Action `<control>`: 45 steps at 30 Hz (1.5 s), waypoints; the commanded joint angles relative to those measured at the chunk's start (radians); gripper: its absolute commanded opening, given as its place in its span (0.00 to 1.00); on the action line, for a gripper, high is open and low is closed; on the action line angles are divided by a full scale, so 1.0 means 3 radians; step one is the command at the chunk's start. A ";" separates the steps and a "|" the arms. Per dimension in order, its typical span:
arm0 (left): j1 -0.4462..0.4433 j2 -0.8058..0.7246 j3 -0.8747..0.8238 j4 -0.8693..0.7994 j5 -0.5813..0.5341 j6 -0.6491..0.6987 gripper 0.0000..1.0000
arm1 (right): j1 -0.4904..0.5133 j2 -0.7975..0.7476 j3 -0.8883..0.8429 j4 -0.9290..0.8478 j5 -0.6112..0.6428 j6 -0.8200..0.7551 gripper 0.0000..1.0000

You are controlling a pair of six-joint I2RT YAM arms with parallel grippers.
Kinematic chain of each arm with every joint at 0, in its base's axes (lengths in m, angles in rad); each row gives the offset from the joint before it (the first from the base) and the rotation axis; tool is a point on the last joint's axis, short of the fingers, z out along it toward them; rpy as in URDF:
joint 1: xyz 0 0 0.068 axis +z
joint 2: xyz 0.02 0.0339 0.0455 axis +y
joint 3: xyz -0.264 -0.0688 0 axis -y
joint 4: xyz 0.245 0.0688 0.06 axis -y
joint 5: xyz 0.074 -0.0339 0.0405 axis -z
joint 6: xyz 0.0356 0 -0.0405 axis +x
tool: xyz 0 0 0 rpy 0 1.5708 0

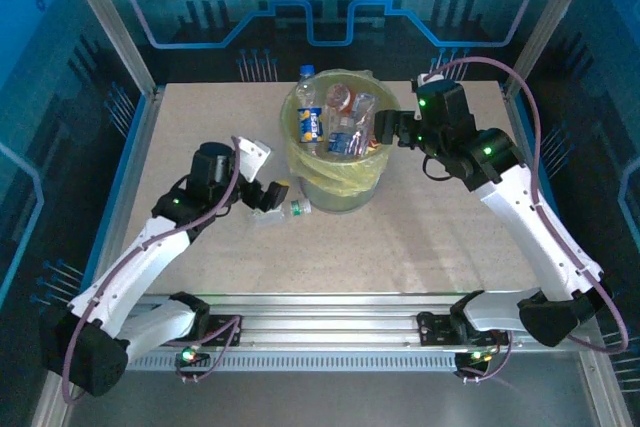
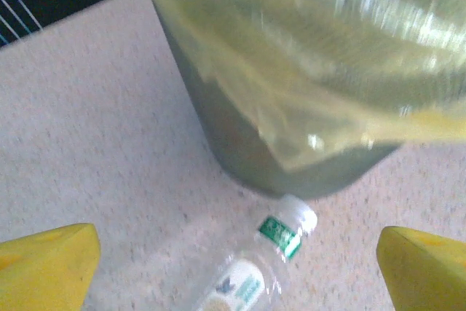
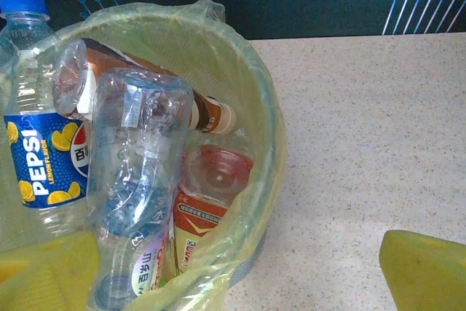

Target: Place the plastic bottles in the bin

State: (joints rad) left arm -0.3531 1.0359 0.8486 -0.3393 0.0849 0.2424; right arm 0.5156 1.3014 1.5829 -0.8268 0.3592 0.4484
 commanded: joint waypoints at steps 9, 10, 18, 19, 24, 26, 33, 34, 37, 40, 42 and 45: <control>0.0026 0.0612 -0.0126 -0.0426 -0.0284 -0.0035 0.99 | -0.0052 0.0000 0.0071 -0.0222 0.0087 0.0019 1.00; 0.0026 0.0711 -0.0087 -0.0488 -0.0367 -0.0019 0.99 | -0.0055 0.0008 0.0081 -0.0230 0.0091 0.0010 1.00; 0.0021 0.1127 0.0031 -0.0573 -0.0505 0.0144 0.99 | -0.0067 0.0047 0.0064 -0.0215 0.0080 0.0041 1.00; 0.0021 0.1177 0.0061 -0.0590 -0.0551 0.0147 0.99 | -0.0070 0.0053 0.0062 -0.0215 0.0078 0.0045 1.00; 0.0016 0.1396 0.0187 -0.0635 -0.0665 0.0166 0.99 | -0.0072 0.0088 0.0065 -0.0215 0.0075 0.0048 1.00; 0.0011 0.1480 0.0226 -0.0663 -0.0696 0.0162 0.99 | -0.0077 0.0091 0.0068 -0.0216 0.0079 0.0046 1.00; 0.0001 0.1695 0.0290 -0.0735 -0.0703 0.0155 0.99 | -0.0103 0.0105 0.0071 -0.0215 0.0081 0.0042 1.00; 0.0001 0.1715 0.0299 -0.0747 -0.0693 0.0154 0.99 | -0.0105 0.0110 0.0068 -0.0217 0.0081 0.0044 1.00; 0.0001 0.1773 0.0317 -0.0800 -0.0692 0.0157 0.99 | -0.0113 0.0126 0.0077 -0.0225 0.0076 0.0044 1.00; 0.0001 0.1763 0.0311 -0.0900 -0.0658 0.0174 0.96 | -0.0118 0.0138 0.0096 -0.0240 0.0076 0.0042 1.00; 0.0006 0.1712 0.0316 -0.0991 -0.0604 0.0181 0.94 | -0.0119 0.0146 0.0116 -0.0240 0.0068 0.0041 1.00; 0.0015 0.1634 0.0325 -0.1137 -0.0548 0.0184 0.91 | -0.0124 0.0161 0.0139 -0.0250 0.0056 0.0042 1.00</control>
State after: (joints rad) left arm -0.3523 1.5219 0.9550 -0.5713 -0.0845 0.2829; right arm 0.4927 1.3376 1.5867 -0.8829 0.3660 0.4522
